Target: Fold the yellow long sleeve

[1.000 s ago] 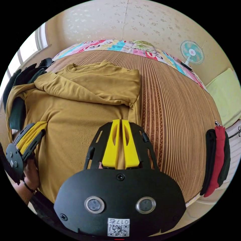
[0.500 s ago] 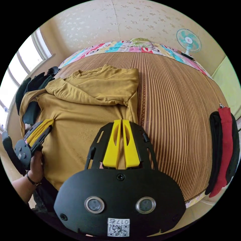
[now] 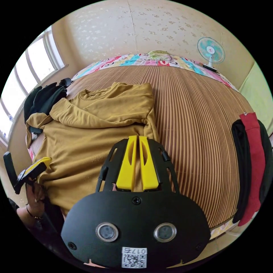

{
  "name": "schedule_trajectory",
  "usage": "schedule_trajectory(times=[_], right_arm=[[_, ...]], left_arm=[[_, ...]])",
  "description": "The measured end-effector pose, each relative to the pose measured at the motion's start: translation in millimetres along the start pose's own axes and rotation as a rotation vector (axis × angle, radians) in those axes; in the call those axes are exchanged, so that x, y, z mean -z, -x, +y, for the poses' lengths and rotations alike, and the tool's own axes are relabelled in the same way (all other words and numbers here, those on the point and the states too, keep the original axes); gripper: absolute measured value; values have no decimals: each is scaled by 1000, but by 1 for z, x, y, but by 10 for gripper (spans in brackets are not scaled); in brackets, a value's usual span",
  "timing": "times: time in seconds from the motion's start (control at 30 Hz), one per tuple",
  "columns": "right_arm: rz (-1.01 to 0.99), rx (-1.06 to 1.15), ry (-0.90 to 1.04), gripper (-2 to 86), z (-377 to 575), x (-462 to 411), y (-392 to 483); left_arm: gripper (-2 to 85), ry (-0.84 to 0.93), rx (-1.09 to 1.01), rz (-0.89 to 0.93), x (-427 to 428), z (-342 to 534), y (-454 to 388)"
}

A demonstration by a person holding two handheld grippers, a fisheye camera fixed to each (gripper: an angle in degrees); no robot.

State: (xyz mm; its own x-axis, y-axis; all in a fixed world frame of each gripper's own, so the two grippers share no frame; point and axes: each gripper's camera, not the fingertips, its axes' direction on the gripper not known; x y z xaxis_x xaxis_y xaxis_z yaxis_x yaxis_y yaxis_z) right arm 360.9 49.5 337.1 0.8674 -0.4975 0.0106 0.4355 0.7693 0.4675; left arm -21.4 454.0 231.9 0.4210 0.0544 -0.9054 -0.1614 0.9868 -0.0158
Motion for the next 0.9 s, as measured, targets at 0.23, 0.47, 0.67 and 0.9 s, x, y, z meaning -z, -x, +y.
schedule_trajectory(times=[0.23,0.47,0.67,0.9], right_arm=[[131,96,-28,14,-1,7,42],[148,108,-36,14,-5,16,54],[192,128,-41,14,-7,20,68],[207,135,-39,15,-10,26,76]], left_arm=[[98,-175,-26,-150,54,-163,-3],[132,124,111,-402,-66,-273,42],[9,52,202,-193,-47,-256,45],[-3,-429,95,385,95,-237,14]])
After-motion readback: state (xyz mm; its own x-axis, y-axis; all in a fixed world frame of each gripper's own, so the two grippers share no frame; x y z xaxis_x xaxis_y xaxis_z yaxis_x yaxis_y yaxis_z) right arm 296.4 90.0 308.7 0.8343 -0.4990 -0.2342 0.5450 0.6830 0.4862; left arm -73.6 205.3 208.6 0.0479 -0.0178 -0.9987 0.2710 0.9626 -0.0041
